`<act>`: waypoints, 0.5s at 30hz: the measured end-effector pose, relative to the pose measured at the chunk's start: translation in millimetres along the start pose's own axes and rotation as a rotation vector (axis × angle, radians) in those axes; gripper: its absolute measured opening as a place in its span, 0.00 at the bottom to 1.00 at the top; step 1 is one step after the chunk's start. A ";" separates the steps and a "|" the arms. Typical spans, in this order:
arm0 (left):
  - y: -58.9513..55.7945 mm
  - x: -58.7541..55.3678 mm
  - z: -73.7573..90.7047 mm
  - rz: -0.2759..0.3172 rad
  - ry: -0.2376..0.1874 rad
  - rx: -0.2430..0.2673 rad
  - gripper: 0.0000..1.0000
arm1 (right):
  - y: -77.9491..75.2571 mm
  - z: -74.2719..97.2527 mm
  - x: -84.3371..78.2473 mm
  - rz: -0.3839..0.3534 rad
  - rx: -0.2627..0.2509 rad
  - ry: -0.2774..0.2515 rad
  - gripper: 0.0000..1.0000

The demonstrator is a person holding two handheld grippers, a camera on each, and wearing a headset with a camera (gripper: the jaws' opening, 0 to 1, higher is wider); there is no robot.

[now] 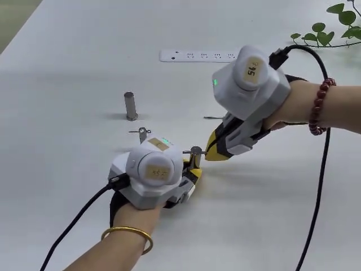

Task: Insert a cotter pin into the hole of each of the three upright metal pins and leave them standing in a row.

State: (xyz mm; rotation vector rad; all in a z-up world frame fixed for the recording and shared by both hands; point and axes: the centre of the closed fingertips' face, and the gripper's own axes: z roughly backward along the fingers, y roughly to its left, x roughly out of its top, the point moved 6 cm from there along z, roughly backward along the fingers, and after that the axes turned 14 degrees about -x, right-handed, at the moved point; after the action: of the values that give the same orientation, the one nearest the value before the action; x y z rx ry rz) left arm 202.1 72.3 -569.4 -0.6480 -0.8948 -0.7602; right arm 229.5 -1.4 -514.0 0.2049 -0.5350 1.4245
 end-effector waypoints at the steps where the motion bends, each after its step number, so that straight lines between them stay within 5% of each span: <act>1: 0.0 -0.1 0.0 0.003 -0.001 0.000 0.10 | 0.1 -0.3 0.5 -0.001 -0.001 -0.001 0.00; 15: -0.2 0.5 -0.5 -0.003 -0.001 0.002 0.10 | -1.1 0.9 2.2 -0.056 -0.031 -0.043 0.04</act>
State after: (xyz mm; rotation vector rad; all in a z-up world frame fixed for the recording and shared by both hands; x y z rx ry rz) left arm 202.3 71.6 -569.2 -0.6454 -0.8972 -0.7613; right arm 230.4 0.0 -512.0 0.2250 -0.5819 1.3587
